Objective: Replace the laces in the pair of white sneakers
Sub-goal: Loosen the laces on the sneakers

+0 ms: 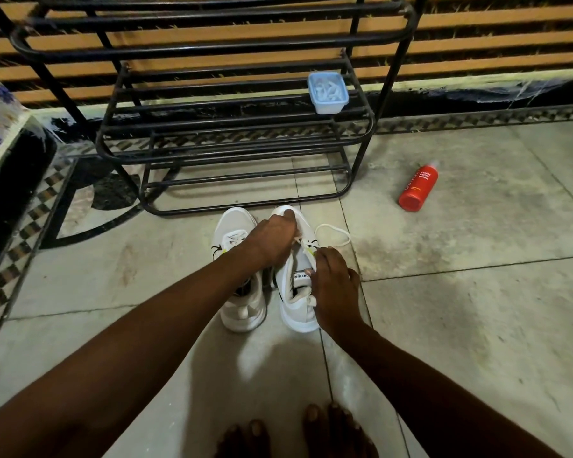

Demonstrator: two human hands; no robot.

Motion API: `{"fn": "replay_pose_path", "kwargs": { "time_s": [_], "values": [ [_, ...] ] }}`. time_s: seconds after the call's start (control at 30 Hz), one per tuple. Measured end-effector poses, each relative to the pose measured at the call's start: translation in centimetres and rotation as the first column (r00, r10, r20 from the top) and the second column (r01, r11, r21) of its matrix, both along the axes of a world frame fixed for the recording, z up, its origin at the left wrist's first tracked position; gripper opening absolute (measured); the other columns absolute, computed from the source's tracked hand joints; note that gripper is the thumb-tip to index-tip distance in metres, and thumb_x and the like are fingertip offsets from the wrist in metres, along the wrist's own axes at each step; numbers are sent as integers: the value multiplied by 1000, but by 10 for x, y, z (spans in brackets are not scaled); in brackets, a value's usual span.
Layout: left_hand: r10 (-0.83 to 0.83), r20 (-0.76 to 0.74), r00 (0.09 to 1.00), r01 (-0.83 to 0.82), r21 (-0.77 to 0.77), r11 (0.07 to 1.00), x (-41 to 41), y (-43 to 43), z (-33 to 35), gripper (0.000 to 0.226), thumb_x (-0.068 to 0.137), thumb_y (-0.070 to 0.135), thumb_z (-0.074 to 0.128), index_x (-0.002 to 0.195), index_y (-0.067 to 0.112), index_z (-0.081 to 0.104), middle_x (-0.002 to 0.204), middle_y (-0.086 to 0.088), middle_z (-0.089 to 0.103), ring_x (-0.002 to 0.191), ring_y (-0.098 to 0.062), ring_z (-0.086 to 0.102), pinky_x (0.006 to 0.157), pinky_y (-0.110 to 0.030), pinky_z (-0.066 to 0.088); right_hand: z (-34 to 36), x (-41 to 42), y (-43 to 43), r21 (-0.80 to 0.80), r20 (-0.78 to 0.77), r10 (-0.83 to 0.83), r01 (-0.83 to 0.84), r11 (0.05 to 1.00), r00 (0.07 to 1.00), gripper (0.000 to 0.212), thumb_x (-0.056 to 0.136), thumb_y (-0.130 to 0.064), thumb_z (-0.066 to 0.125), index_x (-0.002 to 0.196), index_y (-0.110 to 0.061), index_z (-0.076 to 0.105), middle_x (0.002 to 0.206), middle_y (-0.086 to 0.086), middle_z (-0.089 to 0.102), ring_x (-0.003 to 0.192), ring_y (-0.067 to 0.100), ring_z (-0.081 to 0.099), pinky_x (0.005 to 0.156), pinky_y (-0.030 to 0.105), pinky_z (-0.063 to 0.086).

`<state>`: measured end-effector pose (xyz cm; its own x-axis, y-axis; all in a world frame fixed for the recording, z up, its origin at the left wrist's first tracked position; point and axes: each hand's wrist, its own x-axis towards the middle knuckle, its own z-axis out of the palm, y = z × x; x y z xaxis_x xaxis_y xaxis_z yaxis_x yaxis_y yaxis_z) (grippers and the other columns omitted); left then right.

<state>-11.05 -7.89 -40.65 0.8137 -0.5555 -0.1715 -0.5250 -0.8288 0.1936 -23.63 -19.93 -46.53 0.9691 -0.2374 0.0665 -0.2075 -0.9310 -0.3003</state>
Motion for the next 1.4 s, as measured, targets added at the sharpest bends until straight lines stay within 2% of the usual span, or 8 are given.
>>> {"fn": "replay_pose_path", "kwargs": {
  "time_s": [0.2,0.37,0.5,0.7,0.8,1.07,1.27,1.4],
  "values": [
    [252,-286,925,-354,-397,847,10,9,-3,5,99,9,59,96,5,61,110,-11,75,110,-24,71,85,-30,56,-1,1,-1,-12,-4,-3,3,1000,1000,47,92,-21,59,138,-18,52,143,-1,50,135,15,46,93,37,44],
    [302,-787,538,-843,-500,197,15,11,-3,33,111,23,41,91,-1,52,65,-9,70,72,-32,68,64,-42,55,0,-2,0,-3,12,-8,8,1000,1000,46,87,-14,61,132,-18,54,140,1,52,132,18,49,95,42,47],
    [106,-859,501,-864,-503,4,9,-2,2,27,112,23,36,94,6,44,73,-13,63,58,-28,69,59,-41,61,0,-2,0,-20,16,-24,24,999,1000,43,87,-13,63,129,-18,55,137,2,53,131,20,49,95,45,47],
    [294,-237,926,-374,-693,617,22,18,14,21,111,27,39,101,10,47,85,-10,59,76,-23,60,66,-34,46,3,-3,3,-57,12,-35,36,998,999,40,84,-9,58,124,-16,57,130,1,53,128,20,49,93,50,47],
    [-64,147,987,108,-316,943,27,27,25,13,102,26,53,96,16,57,87,-6,54,82,-27,55,66,-36,35,4,-3,4,-50,7,-47,47,998,999,40,85,-9,58,124,-15,57,129,1,53,126,20,51,95,51,46],
    [179,173,968,-112,-340,934,15,21,19,9,92,21,69,84,18,71,99,4,49,106,-16,47,90,-36,25,5,-4,5,-33,52,-47,49,998,998,46,76,-6,67,121,-14,60,127,4,57,124,22,55,94,52,47],
    [260,-659,706,-688,-725,28,20,14,41,23,111,18,40,88,16,44,79,-6,59,58,-20,57,52,-32,50,6,-4,5,-35,15,-62,63,997,998,44,80,-10,63,122,-16,58,130,0,54,126,18,52,96,51,45],
    [120,-94,988,-152,-665,731,26,30,36,18,109,22,48,95,12,55,83,-5,59,74,-22,56,65,-32,39,8,-4,6,-53,-2,-61,60,997,998,45,78,-9,63,122,-14,59,130,3,54,128,21,51,96,52,45]
  ]
}}
